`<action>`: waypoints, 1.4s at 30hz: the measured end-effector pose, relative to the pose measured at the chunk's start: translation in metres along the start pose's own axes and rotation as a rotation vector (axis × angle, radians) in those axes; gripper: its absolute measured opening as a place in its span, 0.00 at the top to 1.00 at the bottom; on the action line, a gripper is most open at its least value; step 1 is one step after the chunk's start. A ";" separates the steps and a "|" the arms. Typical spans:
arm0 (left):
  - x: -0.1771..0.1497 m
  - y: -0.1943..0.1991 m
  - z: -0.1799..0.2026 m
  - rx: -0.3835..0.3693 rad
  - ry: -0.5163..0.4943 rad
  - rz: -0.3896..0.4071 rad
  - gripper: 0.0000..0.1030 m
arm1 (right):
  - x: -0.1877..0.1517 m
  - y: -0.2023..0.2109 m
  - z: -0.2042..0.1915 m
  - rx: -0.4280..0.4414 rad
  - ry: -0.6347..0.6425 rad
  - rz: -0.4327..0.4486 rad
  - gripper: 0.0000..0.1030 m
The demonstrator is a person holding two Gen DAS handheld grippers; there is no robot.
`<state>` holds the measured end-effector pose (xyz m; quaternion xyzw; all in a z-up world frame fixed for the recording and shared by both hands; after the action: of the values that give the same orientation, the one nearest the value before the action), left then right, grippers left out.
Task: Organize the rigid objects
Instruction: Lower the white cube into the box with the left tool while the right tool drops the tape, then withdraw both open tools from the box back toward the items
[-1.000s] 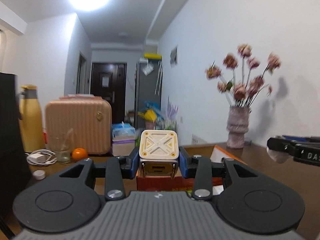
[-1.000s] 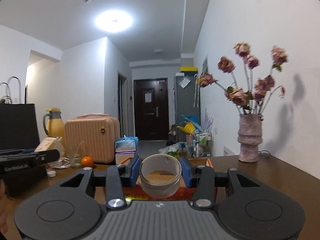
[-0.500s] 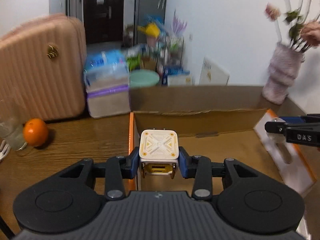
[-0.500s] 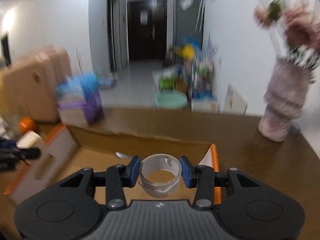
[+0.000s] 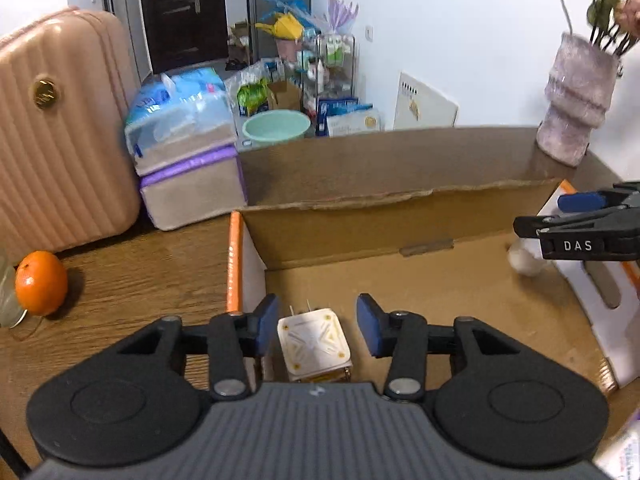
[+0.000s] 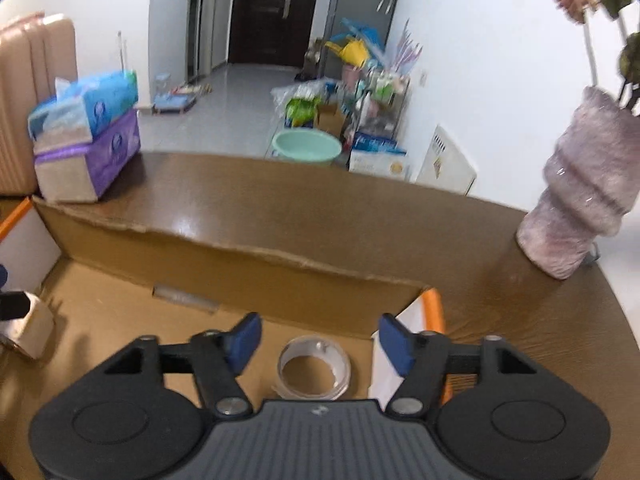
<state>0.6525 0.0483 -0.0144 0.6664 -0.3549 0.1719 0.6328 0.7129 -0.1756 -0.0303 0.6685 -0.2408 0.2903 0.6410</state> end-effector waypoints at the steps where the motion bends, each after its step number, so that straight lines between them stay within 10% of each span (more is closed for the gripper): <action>1: 0.000 0.009 -0.001 0.002 0.003 0.013 0.54 | 0.002 0.006 0.002 0.013 -0.008 0.003 0.36; 11: -0.029 0.147 0.003 0.013 0.008 0.220 0.41 | -0.007 0.132 0.012 0.146 -0.034 0.160 0.26; 23: -0.173 0.296 0.057 0.177 -0.107 0.467 0.27 | -0.137 0.290 -0.003 0.344 -0.051 0.354 0.16; 42: -0.327 0.374 0.116 0.090 -0.062 0.587 0.11 | -0.335 0.388 -0.009 0.218 -0.084 0.506 0.00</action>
<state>0.1433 0.0394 0.0176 0.5676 -0.5435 0.3428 0.5147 0.2033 -0.2072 0.0149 0.6634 -0.3940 0.4375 0.4618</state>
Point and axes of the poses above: each gripper's, at about its wrist camera, not at the fingertips, and y roughly against the way its jaws point, z to its right, x to its top, the point moved 6 cm from there along -y, roughly the way its jaws point, and after that the axes turned 11 degrees about -y, right-handed, at the moved point
